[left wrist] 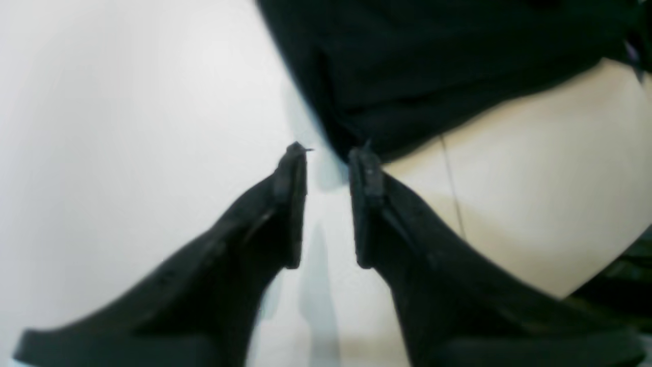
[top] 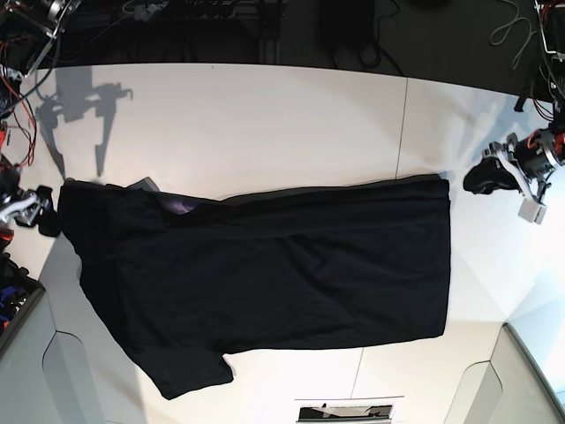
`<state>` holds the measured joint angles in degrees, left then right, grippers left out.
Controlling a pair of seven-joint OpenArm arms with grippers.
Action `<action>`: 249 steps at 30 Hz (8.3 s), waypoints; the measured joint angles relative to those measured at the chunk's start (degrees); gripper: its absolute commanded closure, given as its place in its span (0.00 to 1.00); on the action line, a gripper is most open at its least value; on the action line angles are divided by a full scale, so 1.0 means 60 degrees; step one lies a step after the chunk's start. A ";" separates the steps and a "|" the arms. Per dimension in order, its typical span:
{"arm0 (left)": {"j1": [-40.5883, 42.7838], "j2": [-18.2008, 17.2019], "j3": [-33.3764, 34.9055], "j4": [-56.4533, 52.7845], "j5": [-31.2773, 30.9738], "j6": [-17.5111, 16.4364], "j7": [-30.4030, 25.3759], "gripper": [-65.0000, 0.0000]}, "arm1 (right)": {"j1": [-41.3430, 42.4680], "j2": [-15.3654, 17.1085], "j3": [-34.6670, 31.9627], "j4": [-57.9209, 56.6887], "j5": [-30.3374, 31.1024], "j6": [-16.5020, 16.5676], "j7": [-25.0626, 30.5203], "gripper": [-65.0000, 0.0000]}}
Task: Layout the t-shirt on the table in an organized manner, then fold the t-shirt properly
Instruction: 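Grasp the folded edge corners with both grippers and pull them outward, then pull the shirt edge taut with both grippers, then release it, then move both grippers to the shirt's side edge and grasp it, then lift the side edge with both grippers and fold it over the body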
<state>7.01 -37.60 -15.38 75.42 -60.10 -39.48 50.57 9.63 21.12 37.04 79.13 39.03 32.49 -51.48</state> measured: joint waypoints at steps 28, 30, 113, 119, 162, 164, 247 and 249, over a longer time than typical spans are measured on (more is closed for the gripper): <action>0.0040 0.1501 -0.0040 -0.0160 0.2197 0.0113 -0.1883 0.43 | -0.1184 -0.0557 0.0368 -0.0561 -0.0583 -0.0135 0.1330 0.39; 0.0018 0.1581 -0.0040 -0.0160 0.2197 0.0113 -0.1912 0.43 | -0.1180 -0.0557 0.0346 -0.0561 -0.0659 -0.0138 0.1333 0.39; 0.4546 0.0259 -0.2932 0.3071 0.0528 -0.0051 -0.1501 0.51 | -0.5093 -0.0127 0.1005 0.2772 0.0025 -0.0135 0.0641 0.47; 0.4513 0.0255 -0.3457 0.3552 -0.0142 -0.0040 -0.1501 0.47 | -0.3847 0.0390 0.1122 0.2772 0.0029 -0.0262 0.0623 0.47; -0.5727 0.0656 0.1446 -0.7224 0.2932 0.1290 -0.3337 0.47 | 0.2142 -0.0463 -0.2277 -0.4488 -0.1406 -0.0331 0.2171 0.47; -0.6054 0.0834 0.1446 -0.7715 0.3038 0.1253 -0.3417 0.47 | 0.2124 -0.0488 -0.2277 -0.4492 -0.1191 -0.0321 0.2157 0.47; -0.0535 -0.1060 0.1559 -0.0969 -0.2095 0.0000 0.1271 0.74 | -0.1566 0.0973 -0.1450 -0.0357 0.0484 -0.0069 0.1173 0.32; -0.0532 -0.1060 0.1559 -0.0969 -0.2095 0.0000 0.1275 0.74 | -0.1479 0.0976 -0.1239 0.0211 0.0659 -0.0069 0.1173 0.46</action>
<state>3.81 -43.97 -6.02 69.60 -72.66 -39.48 58.22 0.75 26.98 29.61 80.40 42.98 32.08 -44.45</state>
